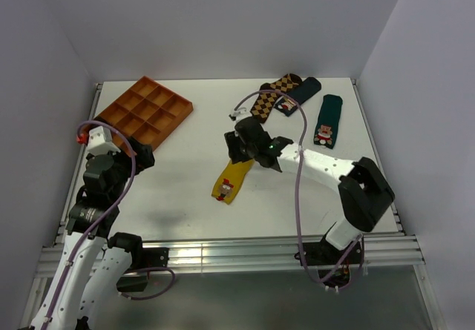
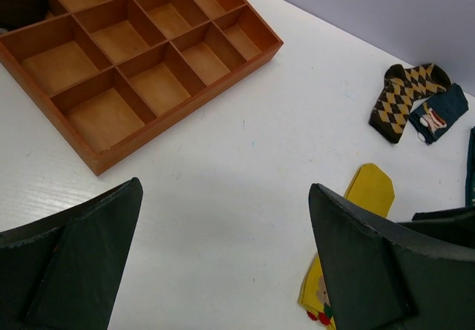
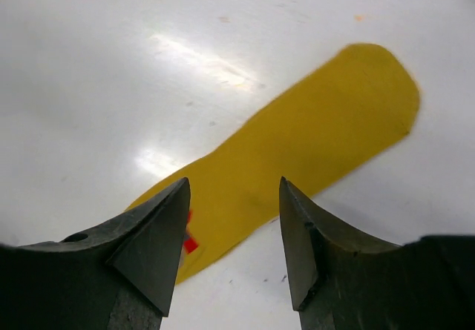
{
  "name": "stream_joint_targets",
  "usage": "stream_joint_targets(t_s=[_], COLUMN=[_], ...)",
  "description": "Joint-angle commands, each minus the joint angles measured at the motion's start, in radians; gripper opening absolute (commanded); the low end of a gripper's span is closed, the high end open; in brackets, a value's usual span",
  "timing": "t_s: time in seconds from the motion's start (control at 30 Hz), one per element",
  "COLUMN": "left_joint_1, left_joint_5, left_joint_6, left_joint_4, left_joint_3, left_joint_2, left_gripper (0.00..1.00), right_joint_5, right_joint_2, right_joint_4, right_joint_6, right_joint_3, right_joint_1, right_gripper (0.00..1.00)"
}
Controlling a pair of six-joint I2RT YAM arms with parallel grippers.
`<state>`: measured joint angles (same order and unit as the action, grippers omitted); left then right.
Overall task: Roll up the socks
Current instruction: Roll the sock at the center of the board.
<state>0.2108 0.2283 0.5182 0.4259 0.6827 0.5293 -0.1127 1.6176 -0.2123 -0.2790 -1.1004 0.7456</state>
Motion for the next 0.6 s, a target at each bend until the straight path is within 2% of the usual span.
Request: stream_joint_targets(t_s=[0.0,0.1,0.2,0.3,0.57], left_joint_1=[-0.005,-0.005,-0.005,-0.007,-0.005], left_joint_5=[-0.029,-0.038,-0.044,-0.047,-0.041], left_joint_6=[0.006,0.006,0.005,0.002,0.002], left_joint_4=[-0.030,-0.035,-0.038,-0.038,-0.035], left_joint_3=[0.000,0.002,0.000,0.000,0.001], left_joint_2=[0.024,0.035,0.037,0.038,0.040], left_gripper=[0.99,0.99,0.99,1.00,0.99], right_joint_5=[-0.013,-0.009,-0.068,-0.048,0.019], right_joint_2=[-0.076,-0.090,-0.084,-0.050,0.091], right_joint_4=[0.036,0.042,0.066,0.103,0.125], right_joint_6=[0.132,0.107,0.095,0.112,0.297], right_joint_3=[0.077,0.123,0.154,0.159,0.093], right_joint_1=[0.087,0.124,0.123,0.092,0.040], right_gripper=[0.59,0.59,0.59,0.59,0.60])
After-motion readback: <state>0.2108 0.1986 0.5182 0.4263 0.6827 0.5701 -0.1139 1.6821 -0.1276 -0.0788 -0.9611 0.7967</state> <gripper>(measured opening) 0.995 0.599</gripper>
